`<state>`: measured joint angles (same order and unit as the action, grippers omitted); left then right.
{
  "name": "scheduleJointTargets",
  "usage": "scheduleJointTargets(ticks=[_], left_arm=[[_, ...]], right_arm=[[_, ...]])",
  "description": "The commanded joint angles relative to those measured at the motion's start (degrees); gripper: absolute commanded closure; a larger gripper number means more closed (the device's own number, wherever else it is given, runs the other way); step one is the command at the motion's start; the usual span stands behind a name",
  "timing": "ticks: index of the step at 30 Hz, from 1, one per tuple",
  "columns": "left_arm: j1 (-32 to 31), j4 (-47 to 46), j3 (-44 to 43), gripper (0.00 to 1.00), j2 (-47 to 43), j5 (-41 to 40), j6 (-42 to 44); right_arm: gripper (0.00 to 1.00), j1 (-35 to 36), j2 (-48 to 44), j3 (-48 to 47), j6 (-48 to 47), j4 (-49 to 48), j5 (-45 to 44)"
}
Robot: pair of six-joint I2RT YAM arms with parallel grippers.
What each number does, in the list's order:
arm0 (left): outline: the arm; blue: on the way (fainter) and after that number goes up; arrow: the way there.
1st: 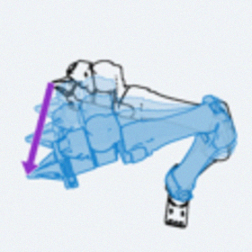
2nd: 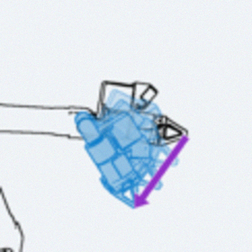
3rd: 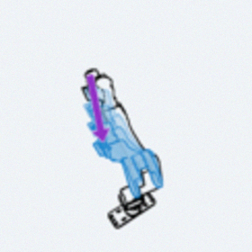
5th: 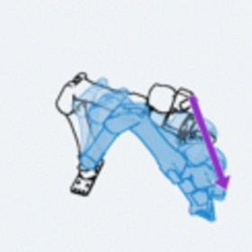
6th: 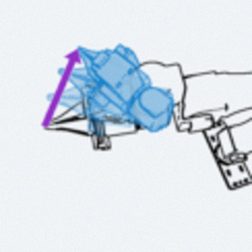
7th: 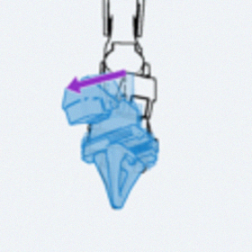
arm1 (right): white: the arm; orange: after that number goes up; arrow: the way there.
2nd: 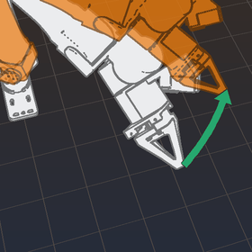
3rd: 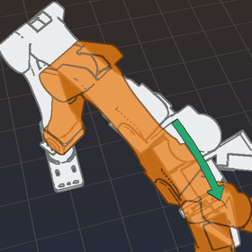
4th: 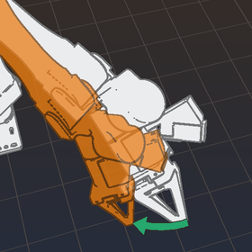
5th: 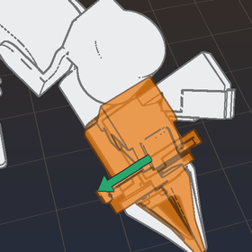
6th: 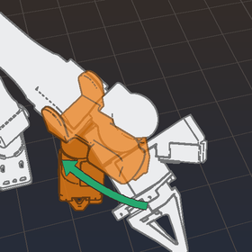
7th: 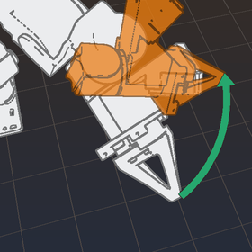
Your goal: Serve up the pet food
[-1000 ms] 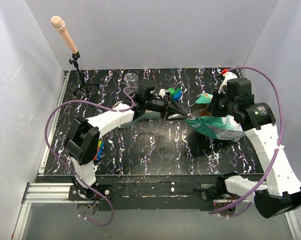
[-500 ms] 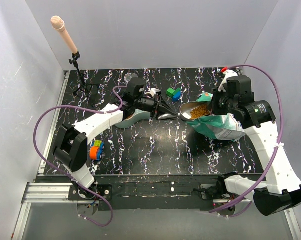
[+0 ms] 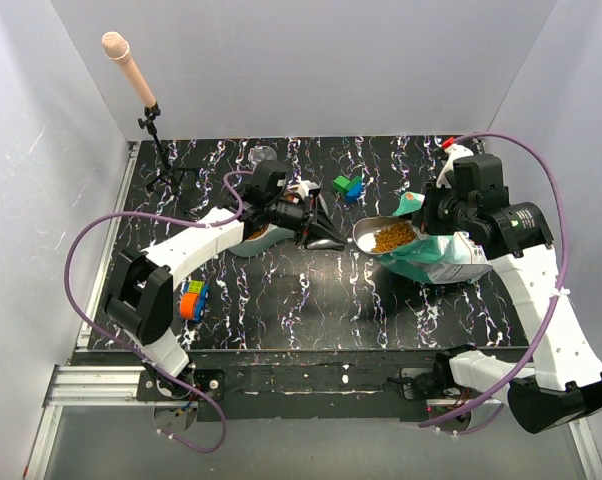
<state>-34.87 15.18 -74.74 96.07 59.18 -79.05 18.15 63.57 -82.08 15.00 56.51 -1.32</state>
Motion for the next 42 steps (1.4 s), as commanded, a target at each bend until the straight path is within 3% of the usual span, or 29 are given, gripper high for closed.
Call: scheduleJointTargets(ticks=[1, 7, 13, 18, 27, 32, 42], left_arm=[[1.9, -5.2, 4.3, 1.0, -5.8, -1.0, -0.2], [3.4, -10.9, 8.8, 1.0, -10.8, -2.0, -4.9], [3.6, -32.1, 16.1, 1.0, -8.9, -3.5, -17.4], [3.6, -28.4, 13.7, 1.0, -8.2, -2.1, -14.6], [3.6, -29.5, 14.2, 1.0, -8.8, -0.9, -17.5], [3.6, -18.7, 10.5, 1.0, -10.5, 1.1, -10.2], [3.7, -15.5, 11.6, 1.0, -13.3, 3.3, -8.6]], right_arm=[[0.99, -0.4, -2.5, -2.2, -0.8, 1.8, -3.4], [0.99, -0.4, -1.8, -1.9, -0.9, 1.4, -3.1], [0.99, -0.4, -0.6, -2.7, -0.9, 1.1, -3.0], [0.99, -0.4, 0.1, -3.4, -0.8, 1.0, -2.6], [0.99, -0.4, 0.6, -3.3, -1.3, 0.8, -3.2], [0.99, -0.7, 1.4, -4.2, -1.2, 0.7, -4.0], [0.99, -0.8, 3.4, -6.2, -0.8, 1.6, -5.7]])
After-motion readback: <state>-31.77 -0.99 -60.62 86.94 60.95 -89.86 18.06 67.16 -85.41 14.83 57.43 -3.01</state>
